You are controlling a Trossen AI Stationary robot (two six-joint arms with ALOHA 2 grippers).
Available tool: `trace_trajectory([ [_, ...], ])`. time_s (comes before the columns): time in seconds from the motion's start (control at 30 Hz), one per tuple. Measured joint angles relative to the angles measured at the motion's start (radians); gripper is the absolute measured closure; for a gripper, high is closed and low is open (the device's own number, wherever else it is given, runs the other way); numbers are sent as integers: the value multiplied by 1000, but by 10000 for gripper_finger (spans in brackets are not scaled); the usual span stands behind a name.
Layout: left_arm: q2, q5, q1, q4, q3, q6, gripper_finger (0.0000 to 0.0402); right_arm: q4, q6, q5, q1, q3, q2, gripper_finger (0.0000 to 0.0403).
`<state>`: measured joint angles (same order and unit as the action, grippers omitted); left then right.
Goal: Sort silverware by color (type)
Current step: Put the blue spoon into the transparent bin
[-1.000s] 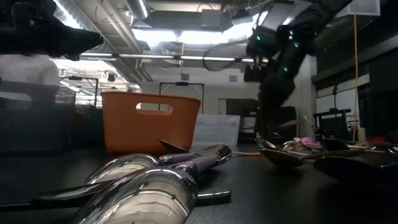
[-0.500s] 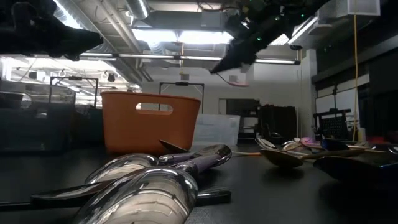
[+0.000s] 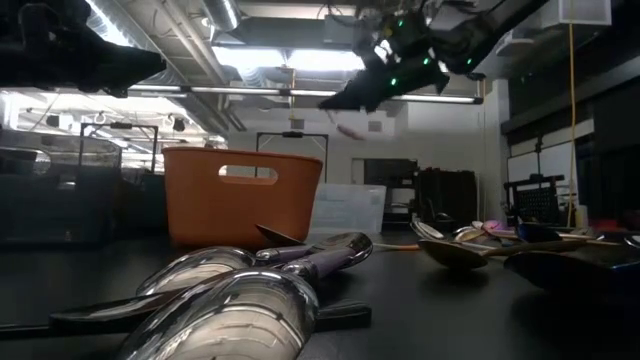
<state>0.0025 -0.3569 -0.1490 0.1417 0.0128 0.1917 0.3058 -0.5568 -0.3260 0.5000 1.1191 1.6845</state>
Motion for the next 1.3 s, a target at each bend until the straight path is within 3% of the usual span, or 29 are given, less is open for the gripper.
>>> trace_trajectory([
  [0.53, 0, -1, 0, 0, 0, 0, 305, 43, 1, 37, 20, 0, 225, 402],
  [0.93, 0, -1, 0, 0, 0, 0, 305, -16, 1, 124, 18, 0, 233, 402],
  [1.3, 0, -1, 0, 0, 0, -1, 305, -115, 1, 124, 18, -1, 233, 402],
])
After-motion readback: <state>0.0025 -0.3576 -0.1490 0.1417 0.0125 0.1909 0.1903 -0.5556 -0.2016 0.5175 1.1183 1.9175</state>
